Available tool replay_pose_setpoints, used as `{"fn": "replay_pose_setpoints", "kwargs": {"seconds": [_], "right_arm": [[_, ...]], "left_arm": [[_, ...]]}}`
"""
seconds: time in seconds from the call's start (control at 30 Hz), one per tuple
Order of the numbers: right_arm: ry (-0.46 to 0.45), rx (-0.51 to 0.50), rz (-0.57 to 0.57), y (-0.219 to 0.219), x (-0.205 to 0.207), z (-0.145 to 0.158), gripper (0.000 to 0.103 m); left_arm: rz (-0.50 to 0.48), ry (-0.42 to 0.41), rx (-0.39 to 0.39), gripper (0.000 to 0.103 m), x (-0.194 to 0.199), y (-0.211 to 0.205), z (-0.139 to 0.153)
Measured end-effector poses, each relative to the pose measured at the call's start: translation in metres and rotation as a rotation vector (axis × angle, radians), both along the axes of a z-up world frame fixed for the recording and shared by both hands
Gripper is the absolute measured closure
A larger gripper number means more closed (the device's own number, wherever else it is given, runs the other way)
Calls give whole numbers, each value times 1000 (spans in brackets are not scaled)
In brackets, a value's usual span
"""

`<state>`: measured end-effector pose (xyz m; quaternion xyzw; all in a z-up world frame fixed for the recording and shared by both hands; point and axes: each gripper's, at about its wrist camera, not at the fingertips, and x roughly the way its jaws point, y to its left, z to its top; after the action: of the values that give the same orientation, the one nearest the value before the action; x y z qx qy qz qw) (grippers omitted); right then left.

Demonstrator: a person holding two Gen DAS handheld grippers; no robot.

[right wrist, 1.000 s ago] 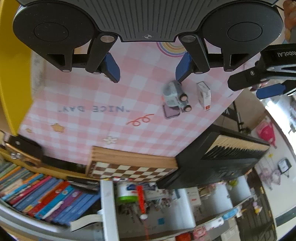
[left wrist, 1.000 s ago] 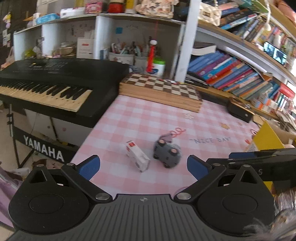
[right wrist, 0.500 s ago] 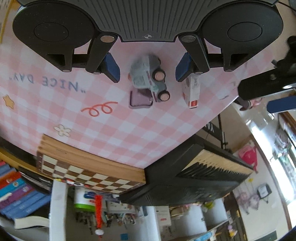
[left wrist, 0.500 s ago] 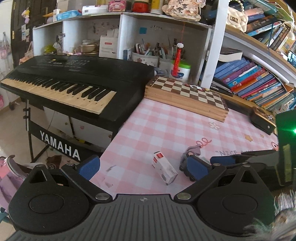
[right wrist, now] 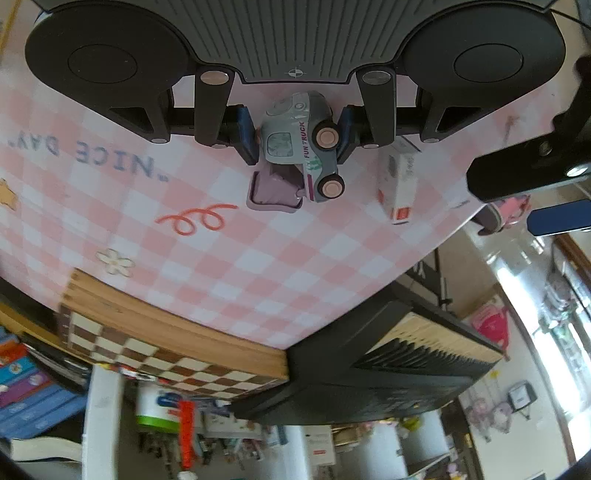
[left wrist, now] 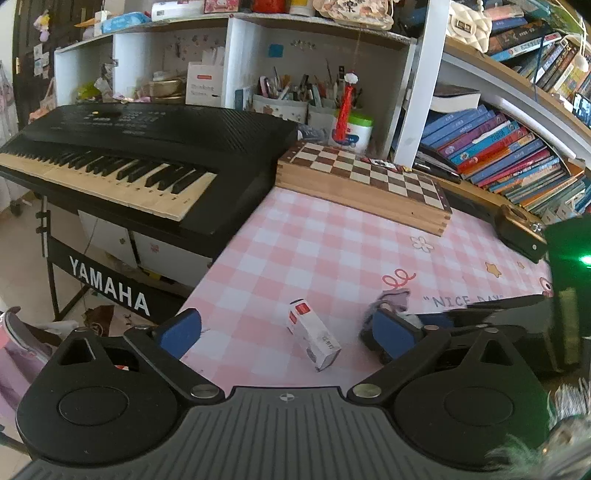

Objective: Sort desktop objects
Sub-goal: 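Close the left tool on the white box while the right tool grasps the grey toy truck, then carry the white box and grey toy truck in both tools over the yellow box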

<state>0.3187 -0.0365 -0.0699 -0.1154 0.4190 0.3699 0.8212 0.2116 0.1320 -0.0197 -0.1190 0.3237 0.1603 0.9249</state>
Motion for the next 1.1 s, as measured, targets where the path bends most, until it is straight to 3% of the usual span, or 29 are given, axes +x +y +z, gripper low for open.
{"fn": "replay_pose_setpoints", "kwargs": {"seconds": [0.07, 0.17, 0.33, 0.47, 0.53, 0.67, 0.87, 1.1], "right_arm": [[-3, 1, -20, -9, -2, 3, 60], [-15, -4, -39, -21, -7, 7, 60], [-32, 5, -47, -37, -18, 17, 60], [-41, 15, -58, -46, -28, 23, 60], [-43, 19, -64, -50, -33, 25, 60], [-45, 19, -72, -58, -39, 27, 61], [-50, 26, -104, -69, -44, 32, 60], [-73, 40, -166, -82, -53, 46, 60]], "left_arm": [[-4, 11, 2, 5, 6, -2, -4], [-21, 29, -4, 16, 17, -5, -10], [-44, 86, -13, 40, 41, -10, -28], [-64, 130, 15, 48, 53, -15, -41], [-75, 149, 27, 64, 56, -17, -47], [-79, 156, 67, 87, 55, -18, -50], [-96, 116, 46, 90, 43, -16, -41], [-135, 11, -14, 90, 15, -19, -11]]}}
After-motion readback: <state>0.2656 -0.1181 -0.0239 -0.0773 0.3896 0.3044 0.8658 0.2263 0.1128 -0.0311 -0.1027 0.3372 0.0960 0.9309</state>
